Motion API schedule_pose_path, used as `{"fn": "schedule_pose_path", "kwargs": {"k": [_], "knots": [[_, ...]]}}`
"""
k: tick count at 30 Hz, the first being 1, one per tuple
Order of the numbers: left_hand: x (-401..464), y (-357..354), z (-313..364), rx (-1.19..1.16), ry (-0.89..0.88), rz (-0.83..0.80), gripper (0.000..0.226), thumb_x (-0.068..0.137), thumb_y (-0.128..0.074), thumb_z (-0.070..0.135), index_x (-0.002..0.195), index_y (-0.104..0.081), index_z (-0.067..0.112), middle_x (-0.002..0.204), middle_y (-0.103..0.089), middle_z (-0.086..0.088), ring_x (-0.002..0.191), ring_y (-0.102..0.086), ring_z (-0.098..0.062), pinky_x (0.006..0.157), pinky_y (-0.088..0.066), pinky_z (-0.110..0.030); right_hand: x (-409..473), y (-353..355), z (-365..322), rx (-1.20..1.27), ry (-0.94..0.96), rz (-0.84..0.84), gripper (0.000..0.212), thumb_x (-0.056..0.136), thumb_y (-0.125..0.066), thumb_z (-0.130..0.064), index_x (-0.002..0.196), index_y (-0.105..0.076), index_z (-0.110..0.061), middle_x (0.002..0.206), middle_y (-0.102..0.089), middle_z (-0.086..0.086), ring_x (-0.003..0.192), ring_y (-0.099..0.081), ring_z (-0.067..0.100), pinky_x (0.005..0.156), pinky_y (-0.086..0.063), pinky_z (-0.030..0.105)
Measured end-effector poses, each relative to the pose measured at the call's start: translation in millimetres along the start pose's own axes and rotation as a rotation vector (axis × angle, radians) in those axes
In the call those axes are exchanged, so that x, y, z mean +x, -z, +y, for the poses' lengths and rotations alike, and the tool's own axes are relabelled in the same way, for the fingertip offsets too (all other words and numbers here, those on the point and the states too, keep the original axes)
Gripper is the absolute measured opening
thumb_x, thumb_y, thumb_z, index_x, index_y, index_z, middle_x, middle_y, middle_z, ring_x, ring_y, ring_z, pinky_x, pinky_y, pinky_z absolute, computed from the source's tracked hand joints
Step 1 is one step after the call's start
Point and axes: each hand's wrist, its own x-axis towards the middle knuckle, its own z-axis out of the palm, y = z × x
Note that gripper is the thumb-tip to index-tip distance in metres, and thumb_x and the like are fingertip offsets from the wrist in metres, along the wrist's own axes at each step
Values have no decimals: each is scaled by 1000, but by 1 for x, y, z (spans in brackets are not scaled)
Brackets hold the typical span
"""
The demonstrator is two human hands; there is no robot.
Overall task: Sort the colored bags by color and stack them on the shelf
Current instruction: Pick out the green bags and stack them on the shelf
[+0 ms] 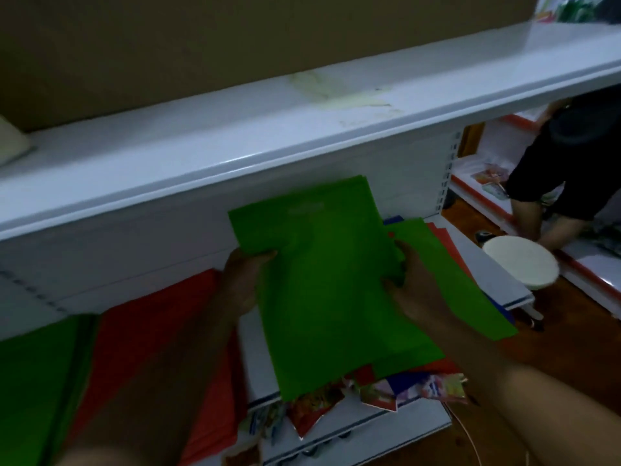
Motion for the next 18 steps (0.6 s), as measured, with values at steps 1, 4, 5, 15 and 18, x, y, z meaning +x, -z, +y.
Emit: {"fn": "schedule_pose_path", "kwargs": {"k": [1, 4, 5, 15, 18], "knots": [[-6, 14, 5, 75, -22, 55, 28, 85, -64, -1, 113, -66, 3, 104, -69, -16, 81, -69, -26, 69, -58, -35, -3, -11, -11, -9, 46, -11, 75, 90, -59, -3, 151, -22, -27, 124, -60, 9, 89, -67, 33, 73, -58, 48], [-28, 62, 21, 232, -84, 146, 27, 83, -67, 0, 109, -68, 7, 96, -71, -15, 75, -70, -25, 62, -57, -33, -16, -47, -48, -39, 201, -68, 71, 87, -57, 4, 148, -33, -22, 138, -53, 6, 113, -58, 26, 96, -47, 36], [-36, 79, 24, 253, -107, 165, 29, 82, -67, 0, 110, -68, 8, 94, -72, -14, 75, -70, -25, 62, -57, -34, -21, -60, -59, -64, 231, -79, 67, 86, -57, 6, 146, -39, -18, 141, -51, 7, 116, -57, 27, 95, -44, 31], [-130, 296, 46, 445, -356, 503, 43, 81, -64, -4, 117, -54, 18, 104, -61, 1, 94, -63, -20, 75, -53, -29, -109, -240, -175, -162, 389, -252, 53, 90, -55, 1, 141, -46, -10, 147, -42, 10, 120, -49, 21, 86, -34, 14], [-161, 382, 42, 309, -322, 593, 78, 73, -67, 1, 141, -33, 18, 114, -64, -5, 99, -66, -25, 81, -58, -43, -142, -307, -211, -195, 423, -266, 54, 86, -58, 0, 139, -50, -7, 142, -46, 13, 117, -54, 27, 85, -40, 19]]}}
